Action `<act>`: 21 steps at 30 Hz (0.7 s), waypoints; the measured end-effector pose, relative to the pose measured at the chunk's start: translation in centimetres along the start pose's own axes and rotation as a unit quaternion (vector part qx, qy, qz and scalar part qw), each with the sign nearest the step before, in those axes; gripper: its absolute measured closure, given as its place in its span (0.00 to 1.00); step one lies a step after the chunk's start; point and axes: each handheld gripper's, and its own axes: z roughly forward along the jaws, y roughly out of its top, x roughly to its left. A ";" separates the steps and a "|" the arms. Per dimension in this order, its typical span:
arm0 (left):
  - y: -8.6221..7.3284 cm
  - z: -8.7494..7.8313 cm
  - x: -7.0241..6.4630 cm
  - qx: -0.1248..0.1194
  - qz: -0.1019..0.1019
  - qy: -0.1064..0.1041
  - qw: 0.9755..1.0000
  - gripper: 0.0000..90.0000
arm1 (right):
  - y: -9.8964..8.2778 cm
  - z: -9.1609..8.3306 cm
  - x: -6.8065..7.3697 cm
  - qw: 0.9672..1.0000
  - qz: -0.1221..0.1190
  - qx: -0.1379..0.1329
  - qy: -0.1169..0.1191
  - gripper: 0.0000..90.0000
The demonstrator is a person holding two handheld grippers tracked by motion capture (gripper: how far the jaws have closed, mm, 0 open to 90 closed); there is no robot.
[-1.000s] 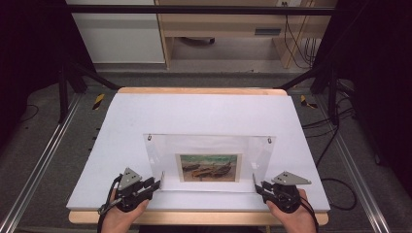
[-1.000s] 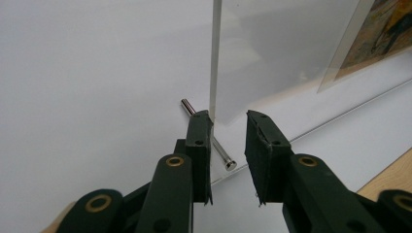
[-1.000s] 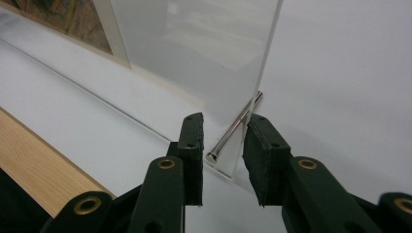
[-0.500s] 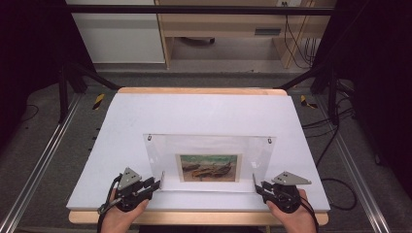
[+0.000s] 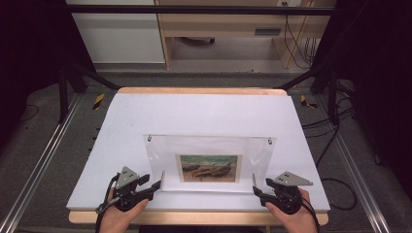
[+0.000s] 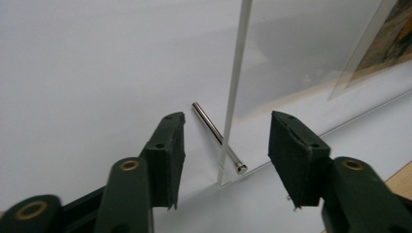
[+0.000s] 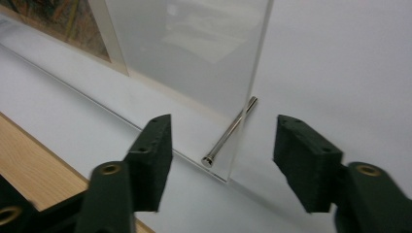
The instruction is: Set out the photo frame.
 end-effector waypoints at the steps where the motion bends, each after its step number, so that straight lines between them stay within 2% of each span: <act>1: 0.0 0.0 0.0 0.000 0.000 0.000 1.000 0.49 | 0.0 0.0 0.0 1.000 0.000 0.000 0.000 0.42; 3: 0.1 -0.2 0.2 0.001 0.000 0.001 1.000 0.46 | -0.1 -0.2 -0.2 1.000 -0.003 -0.001 -0.003 0.36; 5: 0.2 -0.4 0.5 0.010 0.013 -0.008 1.000 0.40 | -0.2 -0.6 -0.5 1.000 -0.005 -0.008 -0.007 0.31; 6: 0.3 -0.5 0.7 0.007 0.014 -0.004 1.000 0.37 | -0.3 -0.7 -0.6 1.000 -0.002 -0.008 -0.009 0.30; 8: 0.4 -0.7 1.0 0.002 0.010 -0.010 1.000 0.28 | -0.5 -1.4 -1.3 1.000 0.003 -0.017 -0.017 0.28; 13: 0.4 -1.3 2.1 -0.009 0.005 -0.021 1.000 0.22 | -0.9 -2.2 -2.2 0.999 0.013 -0.030 -0.030 0.24; 14: 0.4 -1.4 2.4 -0.011 0.002 -0.017 1.000 0.19 | -1.0 -2.5 -2.6 0.998 0.017 -0.035 -0.041 0.23; 21: 0.5 -1.6 3.1 -0.019 0.004 0.003 1.000 0.15 | -1.0 -2.5 -3.4 0.996 0.033 -0.043 -0.065 0.17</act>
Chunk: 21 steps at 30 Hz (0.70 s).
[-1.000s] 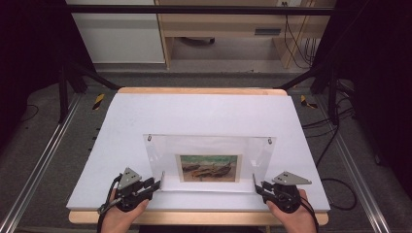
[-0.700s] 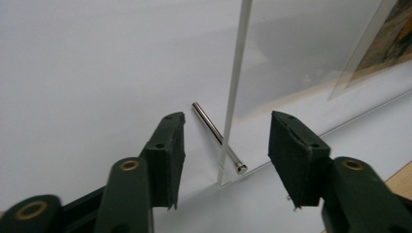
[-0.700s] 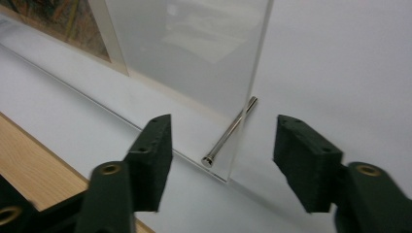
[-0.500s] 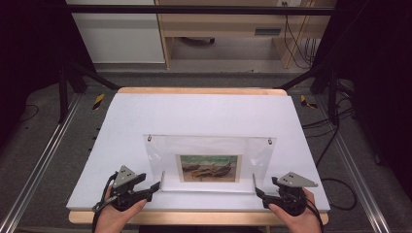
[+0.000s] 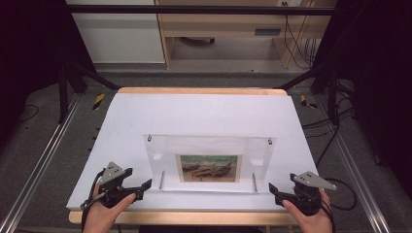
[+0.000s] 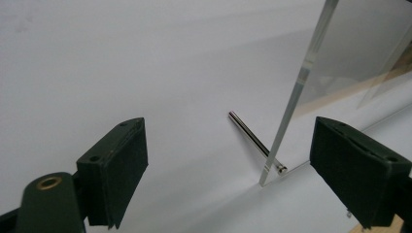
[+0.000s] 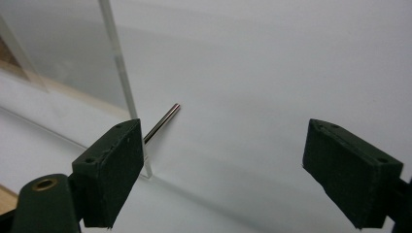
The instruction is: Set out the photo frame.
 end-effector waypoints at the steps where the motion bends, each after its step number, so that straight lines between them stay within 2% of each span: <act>1: 0.1 0.0 0.1 -0.002 0.002 0.002 1.000 0.14 | 0.1 0.1 -0.1 1.000 0.002 0.000 -0.003 0.16; 3: 0.2 -0.1 0.3 0.000 0.013 0.010 1.000 0.12 | 0.4 0.5 -0.5 1.000 0.001 -0.004 -0.013 0.14; 4: 0.2 -0.1 0.3 0.000 0.013 0.010 1.000 0.12 | 0.4 0.5 -0.5 1.000 0.001 -0.004 -0.013 0.14; 5: 0.3 0.0 0.5 -0.002 0.014 0.017 1.000 0.12 | 0.8 0.8 -0.8 1.000 0.001 -0.006 -0.023 0.13; 8: 0.5 0.2 0.9 0.000 0.013 0.018 1.000 0.11 | 1.3 1.1 -1.2 1.000 0.007 -0.007 -0.026 0.12; 10: 0.6 0.7 1.4 0.005 0.018 0.029 0.999 0.10 | 1.8 1.6 -1.6 1.000 0.005 -0.005 -0.028 0.11; 14: 0.9 1.6 2.6 0.016 0.007 0.047 0.999 0.10 | 2.6 2.8 -2.5 0.999 -0.003 0.004 -0.041 0.11; 17: 1.3 2.2 3.1 0.016 0.001 0.048 0.999 0.10 | 3.1 3.5 -3.2 0.999 -0.005 0.011 -0.052 0.12; 21: 2.2 2.9 3.6 0.018 0.006 0.056 0.998 0.10 | 4.1 4.4 -4.0 0.998 -0.004 0.012 -0.060 0.15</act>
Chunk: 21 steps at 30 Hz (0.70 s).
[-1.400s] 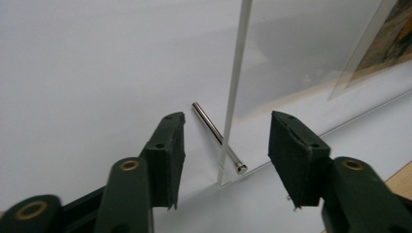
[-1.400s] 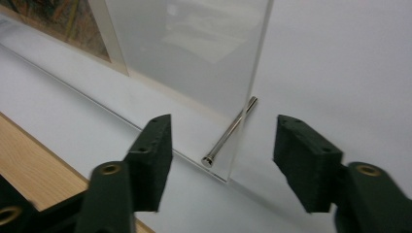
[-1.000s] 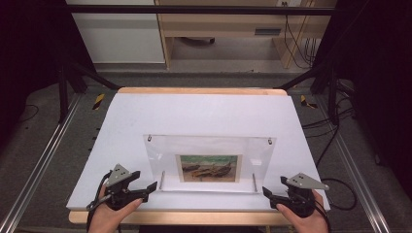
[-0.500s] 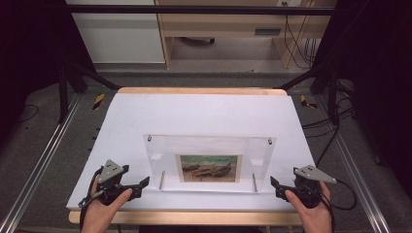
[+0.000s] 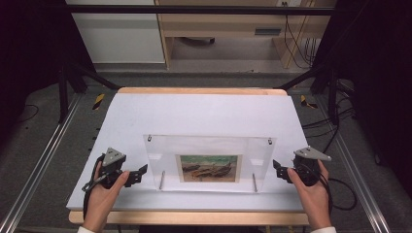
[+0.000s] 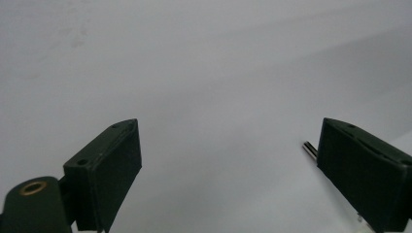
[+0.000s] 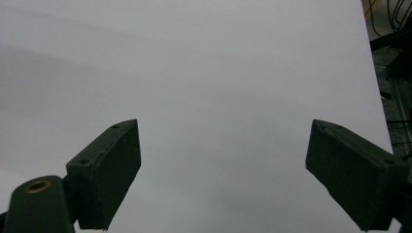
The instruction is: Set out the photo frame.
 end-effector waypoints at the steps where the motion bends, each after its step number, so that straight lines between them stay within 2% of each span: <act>1: 0.3 0.2 0.1 0.001 0.000 0.002 1.000 0.10 | 0.5 0.4 -0.2 1.000 0.001 0.002 -0.003 0.15; 3: 0.9 0.9 0.4 -0.003 -0.003 0.007 1.000 0.10 | 0.9 0.9 -0.3 1.000 0.002 0.001 -0.004 0.16; 10: 1.5 2.0 1.1 -0.008 -0.015 0.021 1.000 0.10 | 1.3 2.1 -0.4 1.000 0.004 -0.006 -0.004 0.16; 21: 0.5 2.9 1.9 0.000 0.006 0.051 0.999 0.10 | 0.3 3.5 -0.9 1.000 0.014 0.009 -0.012 0.15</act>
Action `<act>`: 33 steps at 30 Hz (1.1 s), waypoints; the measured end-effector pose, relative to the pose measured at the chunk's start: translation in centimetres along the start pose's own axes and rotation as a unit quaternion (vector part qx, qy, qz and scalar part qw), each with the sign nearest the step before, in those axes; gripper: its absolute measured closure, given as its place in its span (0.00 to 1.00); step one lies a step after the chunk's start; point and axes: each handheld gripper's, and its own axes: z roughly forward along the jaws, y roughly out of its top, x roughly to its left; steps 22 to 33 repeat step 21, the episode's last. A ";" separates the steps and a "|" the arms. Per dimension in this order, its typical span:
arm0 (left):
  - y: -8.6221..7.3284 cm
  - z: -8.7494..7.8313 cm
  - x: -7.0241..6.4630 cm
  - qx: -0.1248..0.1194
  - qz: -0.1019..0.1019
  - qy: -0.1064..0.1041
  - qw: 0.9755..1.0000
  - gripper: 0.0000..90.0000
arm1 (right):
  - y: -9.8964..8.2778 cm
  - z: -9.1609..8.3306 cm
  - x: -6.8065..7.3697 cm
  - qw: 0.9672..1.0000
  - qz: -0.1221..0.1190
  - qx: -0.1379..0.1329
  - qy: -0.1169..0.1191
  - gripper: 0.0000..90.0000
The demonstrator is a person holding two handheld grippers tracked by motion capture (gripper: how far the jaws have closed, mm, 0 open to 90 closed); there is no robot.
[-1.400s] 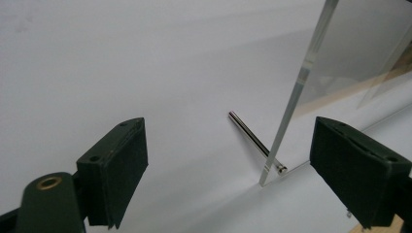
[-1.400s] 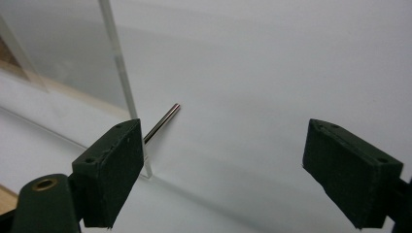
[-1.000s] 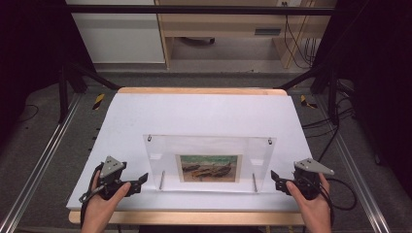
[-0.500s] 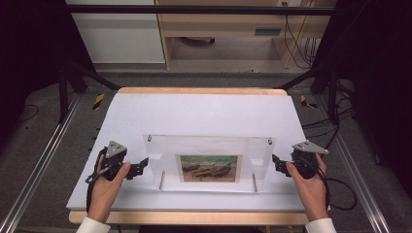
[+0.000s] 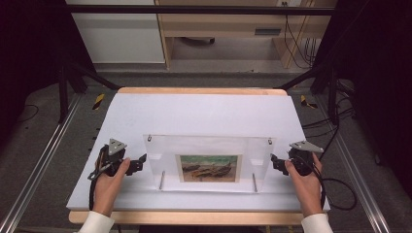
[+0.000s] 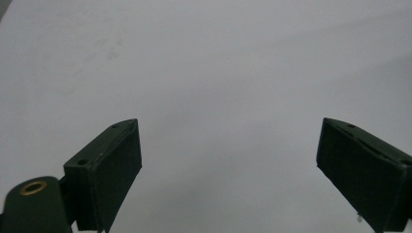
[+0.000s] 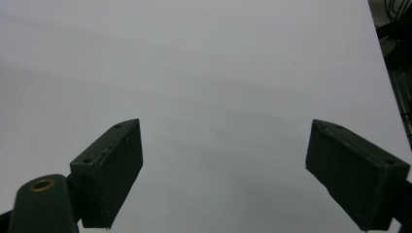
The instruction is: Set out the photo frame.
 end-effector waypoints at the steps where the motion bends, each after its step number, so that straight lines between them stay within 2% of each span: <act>1: -0.2 0.0 0.1 0.002 0.000 0.002 1.000 0.10 | -0.1 0.1 0.0 1.000 0.004 0.002 -0.001 0.15; 6: -0.6 0.0 0.3 0.016 0.009 0.011 1.000 0.10 | -0.8 0.4 -0.1 1.000 0.006 0.011 0.001 0.14; 12: -1.1 -0.4 0.6 0.035 0.002 0.014 0.999 0.09 | -1.5 0.3 -0.2 1.000 0.021 0.023 0.001 0.11; 14: -1.3 -0.7 0.8 0.034 -0.010 0.010 0.999 0.09 | -1.7 0.1 -0.2 0.999 0.023 0.028 0.003 0.11; 17: -1.5 -1.3 0.9 0.025 -0.015 0.005 1.000 0.09 | -2.0 -0.4 0.0 0.999 0.020 0.029 0.000 0.11; 21: -1.6 -1.8 0.9 0.017 -0.013 -0.006 1.000 0.09 | -2.4 -1.0 0.1 0.999 0.024 0.028 -0.002 0.12; 33: -1.6 -1.8 0.9 0.017 -0.013 -0.006 1.000 0.09 | -2.4 -1.0 0.1 0.999 0.024 0.028 -0.002 0.12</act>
